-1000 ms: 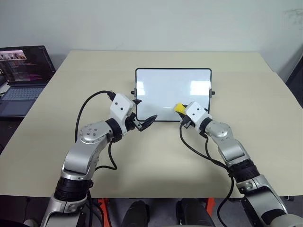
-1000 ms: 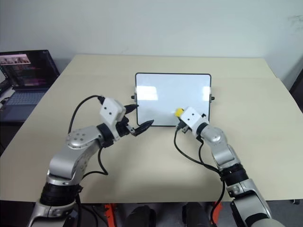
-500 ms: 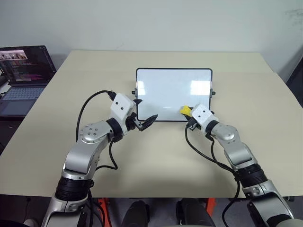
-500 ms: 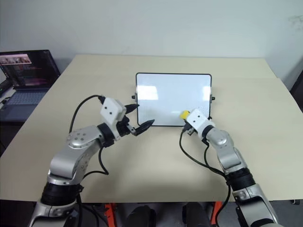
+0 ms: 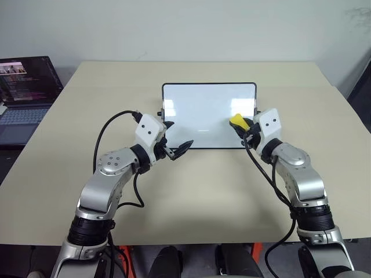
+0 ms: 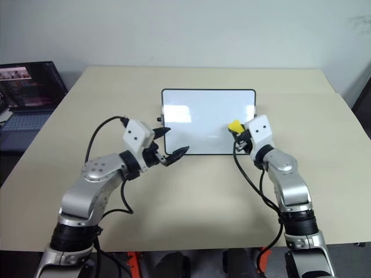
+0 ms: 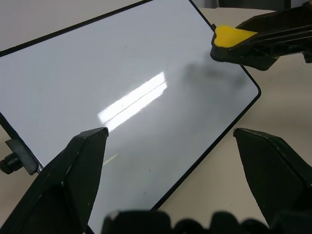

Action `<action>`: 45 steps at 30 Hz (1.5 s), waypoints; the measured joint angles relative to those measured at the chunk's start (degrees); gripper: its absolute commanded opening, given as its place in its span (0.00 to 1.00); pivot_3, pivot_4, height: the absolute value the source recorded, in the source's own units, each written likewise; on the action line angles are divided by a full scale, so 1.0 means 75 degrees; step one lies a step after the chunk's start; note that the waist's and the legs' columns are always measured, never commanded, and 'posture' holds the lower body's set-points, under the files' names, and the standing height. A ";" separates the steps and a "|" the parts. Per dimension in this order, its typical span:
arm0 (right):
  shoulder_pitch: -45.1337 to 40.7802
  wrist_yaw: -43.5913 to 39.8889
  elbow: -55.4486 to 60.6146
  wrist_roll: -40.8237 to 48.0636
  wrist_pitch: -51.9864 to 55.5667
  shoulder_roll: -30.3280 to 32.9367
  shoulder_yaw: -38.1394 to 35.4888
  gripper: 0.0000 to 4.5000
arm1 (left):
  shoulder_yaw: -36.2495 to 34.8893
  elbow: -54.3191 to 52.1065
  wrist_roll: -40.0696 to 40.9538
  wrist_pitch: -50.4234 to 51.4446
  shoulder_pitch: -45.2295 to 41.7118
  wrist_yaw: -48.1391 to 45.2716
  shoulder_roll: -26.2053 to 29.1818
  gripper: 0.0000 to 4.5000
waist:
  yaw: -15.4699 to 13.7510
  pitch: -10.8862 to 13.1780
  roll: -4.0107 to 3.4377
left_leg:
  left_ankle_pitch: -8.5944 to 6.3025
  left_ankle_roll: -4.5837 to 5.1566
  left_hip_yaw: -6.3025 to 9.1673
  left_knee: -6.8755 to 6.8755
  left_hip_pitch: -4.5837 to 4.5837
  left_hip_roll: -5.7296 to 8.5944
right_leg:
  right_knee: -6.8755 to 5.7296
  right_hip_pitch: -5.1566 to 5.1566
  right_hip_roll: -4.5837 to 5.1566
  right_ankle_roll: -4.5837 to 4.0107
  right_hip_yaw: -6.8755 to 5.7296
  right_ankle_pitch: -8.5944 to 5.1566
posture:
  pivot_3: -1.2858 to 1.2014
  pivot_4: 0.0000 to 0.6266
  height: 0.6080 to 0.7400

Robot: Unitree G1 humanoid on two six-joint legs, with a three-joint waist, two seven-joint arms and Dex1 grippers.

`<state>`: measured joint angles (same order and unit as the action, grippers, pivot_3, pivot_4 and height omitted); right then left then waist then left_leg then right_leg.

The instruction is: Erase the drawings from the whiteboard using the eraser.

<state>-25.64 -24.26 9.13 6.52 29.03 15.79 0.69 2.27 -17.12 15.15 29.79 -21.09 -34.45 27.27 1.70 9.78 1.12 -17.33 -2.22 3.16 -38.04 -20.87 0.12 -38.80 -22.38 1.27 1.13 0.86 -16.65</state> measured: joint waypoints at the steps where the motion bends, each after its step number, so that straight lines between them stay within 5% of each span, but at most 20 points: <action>1: 0.0026 0.0054 0.0065 0.0059 0.0113 -0.0026 -0.0001 0.27 | 0.0000 0.0000 0.0001 0.0000 0.0000 -0.0002 0.0000 1.00 | -0.0005 0.0000 0.0000 | 0.0000 0.0000 -0.0001 0.0000 0.0000 0.0001 | 0.0000 0.0000 0.0001 0.0000 0.0000 0.0000 | 0.52 0.24 1.00; 23: 0.0181 0.0628 0.0379 0.0175 0.0594 0.0368 -0.0277 0.27 | 0.0111 0.0008 0.0399 0.0097 -0.0287 -0.0654 0.0007 1.00 | -0.0007 0.0002 0.0001 | 0.0000 0.0000 -0.0002 -0.0001 -0.0003 0.0004 | -0.0001 0.0000 0.0001 0.0001 -0.0001 0.0000 | 0.52 0.24 1.00; 33: 0.0775 0.1634 0.1544 0.0152 0.2173 0.0675 -0.1180 0.27 | 0.0234 -0.0186 0.1876 0.0995 -0.0764 -0.1810 0.0141 1.00 | 0.0014 0.0004 0.0001 | 0.0000 0.0000 -0.0006 0.0000 0.0000 0.0003 | -0.0003 0.0000 -0.0002 0.0002 0.0005 -0.0002 | 0.52 0.24 1.00; 45: 0.1431 0.2445 0.2082 0.0204 0.4082 0.0258 -0.1828 0.27 | 0.0950 0.0092 0.1941 0.0941 -0.0729 -0.3461 0.1129 1.00 | 0.0006 0.0010 -0.0008 | -0.0001 0.0002 -0.0006 0.0003 0.0001 0.0008 | -0.0002 -0.0001 -0.0008 0.0001 0.0006 -0.0005 | 0.52 0.24 1.00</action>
<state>-14.91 -5.93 24.75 8.05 59.64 17.72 -13.02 9.40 -16.43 29.70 36.85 -26.56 -60.40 35.73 1.75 9.86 1.06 -17.34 -2.20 3.11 -38.01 -20.86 0.18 -38.82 -22.39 1.21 1.13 0.91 -16.68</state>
